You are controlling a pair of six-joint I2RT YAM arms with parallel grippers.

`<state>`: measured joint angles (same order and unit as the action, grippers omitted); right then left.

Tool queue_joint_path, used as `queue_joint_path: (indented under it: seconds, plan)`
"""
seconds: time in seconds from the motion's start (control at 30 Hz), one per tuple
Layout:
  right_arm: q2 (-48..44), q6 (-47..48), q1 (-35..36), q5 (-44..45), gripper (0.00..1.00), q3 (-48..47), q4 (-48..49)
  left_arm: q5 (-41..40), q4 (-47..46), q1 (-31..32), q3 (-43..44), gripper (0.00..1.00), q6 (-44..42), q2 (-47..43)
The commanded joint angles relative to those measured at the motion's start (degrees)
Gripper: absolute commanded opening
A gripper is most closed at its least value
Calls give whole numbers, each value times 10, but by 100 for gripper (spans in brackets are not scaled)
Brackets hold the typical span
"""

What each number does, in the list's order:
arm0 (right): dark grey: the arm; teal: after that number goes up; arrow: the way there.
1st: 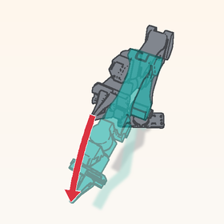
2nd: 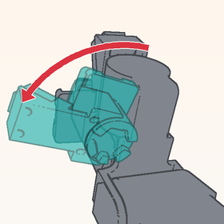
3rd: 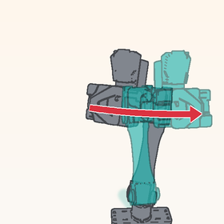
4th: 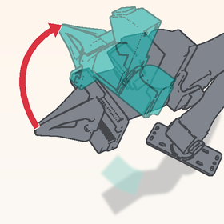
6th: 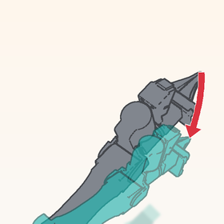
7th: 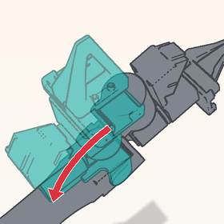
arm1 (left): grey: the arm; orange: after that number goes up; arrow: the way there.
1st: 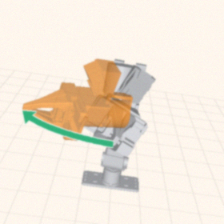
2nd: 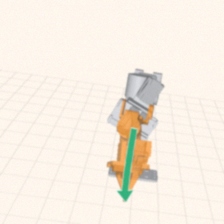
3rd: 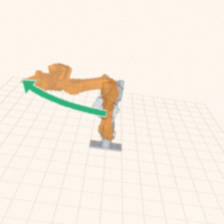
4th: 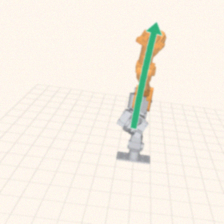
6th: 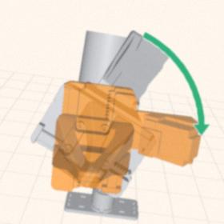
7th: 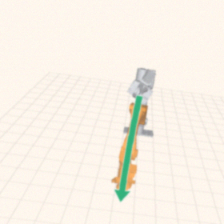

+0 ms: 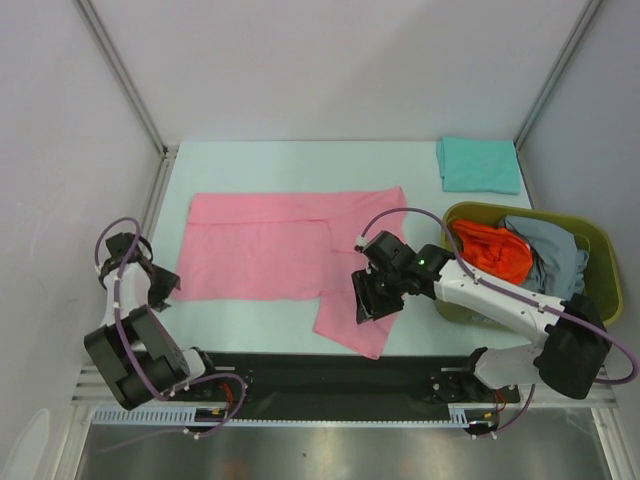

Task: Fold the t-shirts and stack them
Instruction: Fold the tshirt

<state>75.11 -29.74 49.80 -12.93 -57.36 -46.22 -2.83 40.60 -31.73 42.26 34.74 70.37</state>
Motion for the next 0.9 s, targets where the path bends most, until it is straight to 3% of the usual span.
queue_joint_path:
  seconds: [0.0, 0.13, 0.47, 0.73, 0.87]
  plan:
    - [-6, 21, 0, -6, 50, 8, 29, 5, -60, -12, 26, 51, 15, 38]
    - [5, 62, -4, -16, 50, -1, 23, -2, -49, -12, 47, 40, 20, 87]
    - [-15, 106, -129, -85, 49, 30, -4, -15, -54, -11, 48, 40, 31, 137]
    - [-15, 105, -130, -102, 50, 43, -18, -44, -62, -11, 13, 42, 31, 139]
    - [-23, 99, -98, -107, 52, 58, -16, -45, -92, -11, 9, 36, 18, 166]
